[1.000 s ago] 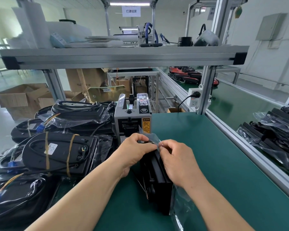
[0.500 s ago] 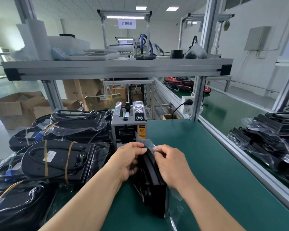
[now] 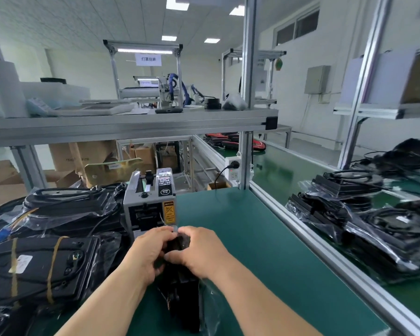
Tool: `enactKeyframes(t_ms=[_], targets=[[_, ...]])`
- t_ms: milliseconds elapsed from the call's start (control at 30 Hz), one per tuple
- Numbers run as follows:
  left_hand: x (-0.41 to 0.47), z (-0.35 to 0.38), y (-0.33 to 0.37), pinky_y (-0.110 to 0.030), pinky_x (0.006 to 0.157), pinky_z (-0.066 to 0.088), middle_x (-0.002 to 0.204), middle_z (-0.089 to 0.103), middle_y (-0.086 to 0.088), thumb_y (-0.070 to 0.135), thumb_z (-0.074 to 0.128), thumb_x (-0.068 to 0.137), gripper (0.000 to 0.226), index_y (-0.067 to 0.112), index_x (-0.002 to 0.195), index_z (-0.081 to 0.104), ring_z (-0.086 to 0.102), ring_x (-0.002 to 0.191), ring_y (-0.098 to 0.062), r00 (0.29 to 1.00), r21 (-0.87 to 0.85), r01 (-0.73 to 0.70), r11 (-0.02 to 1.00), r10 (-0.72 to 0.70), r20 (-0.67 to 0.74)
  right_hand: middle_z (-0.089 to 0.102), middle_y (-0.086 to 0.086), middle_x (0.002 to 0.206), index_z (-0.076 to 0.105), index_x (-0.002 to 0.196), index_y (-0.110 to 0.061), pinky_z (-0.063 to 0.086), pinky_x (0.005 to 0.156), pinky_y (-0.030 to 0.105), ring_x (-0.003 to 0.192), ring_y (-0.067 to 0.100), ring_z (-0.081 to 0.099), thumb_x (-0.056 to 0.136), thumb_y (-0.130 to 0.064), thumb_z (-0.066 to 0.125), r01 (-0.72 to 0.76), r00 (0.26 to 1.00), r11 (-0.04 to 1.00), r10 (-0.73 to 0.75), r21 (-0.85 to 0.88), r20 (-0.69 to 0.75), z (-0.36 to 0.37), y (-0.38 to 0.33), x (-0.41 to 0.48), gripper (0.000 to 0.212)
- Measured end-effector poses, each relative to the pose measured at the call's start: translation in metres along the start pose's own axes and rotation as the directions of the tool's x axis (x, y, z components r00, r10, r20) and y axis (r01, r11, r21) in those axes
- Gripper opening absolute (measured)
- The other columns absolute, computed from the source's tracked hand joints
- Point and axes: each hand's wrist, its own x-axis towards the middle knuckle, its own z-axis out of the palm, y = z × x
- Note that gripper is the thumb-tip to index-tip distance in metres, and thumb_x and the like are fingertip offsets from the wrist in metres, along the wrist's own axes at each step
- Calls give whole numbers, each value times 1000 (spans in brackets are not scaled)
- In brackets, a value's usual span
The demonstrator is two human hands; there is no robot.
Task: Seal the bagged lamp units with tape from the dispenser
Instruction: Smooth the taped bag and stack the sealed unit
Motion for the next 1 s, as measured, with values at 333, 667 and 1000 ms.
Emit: enactKeyframes(t_ms=[333, 667, 1000], targets=[[-2, 2, -2, -18, 42, 38, 49, 60, 1, 19, 71, 83, 1, 19, 83, 70, 50, 39, -15, 999, 64, -35, 997, 37, -32, 66, 12, 118, 60, 125, -16, 55, 91, 41, 108, 34, 62, 82, -21, 68, -50, 998, 987, 54, -152, 21, 3, -13, 4, 44], [9, 8, -14, -29, 52, 51, 90, 73, -16, 11, 73, 86, 23, 11, 109, 70, 64, 66, -27, 994, -5, -104, 995, 104, -34, 62, 19, 121, 50, 132, -10, 50, 87, 43, 111, 40, 58, 92, -30, 58, -20, 1000, 962, 19, -273, -5, 2, -10, 0, 46], [-83, -104, -11, -31, 105, 39, 124, 42, 28, 70, 71, 66, 69, 51, 125, 40, 42, 118, 2, 837, 675, -475, 564, 527, 149, 66, -21, 125, 57, 132, -43, 45, 105, 28, 114, -2, 62, 84, -35, 59, 124, 908, 968, -199, 218, 369, -44, -10, -61, 49]])
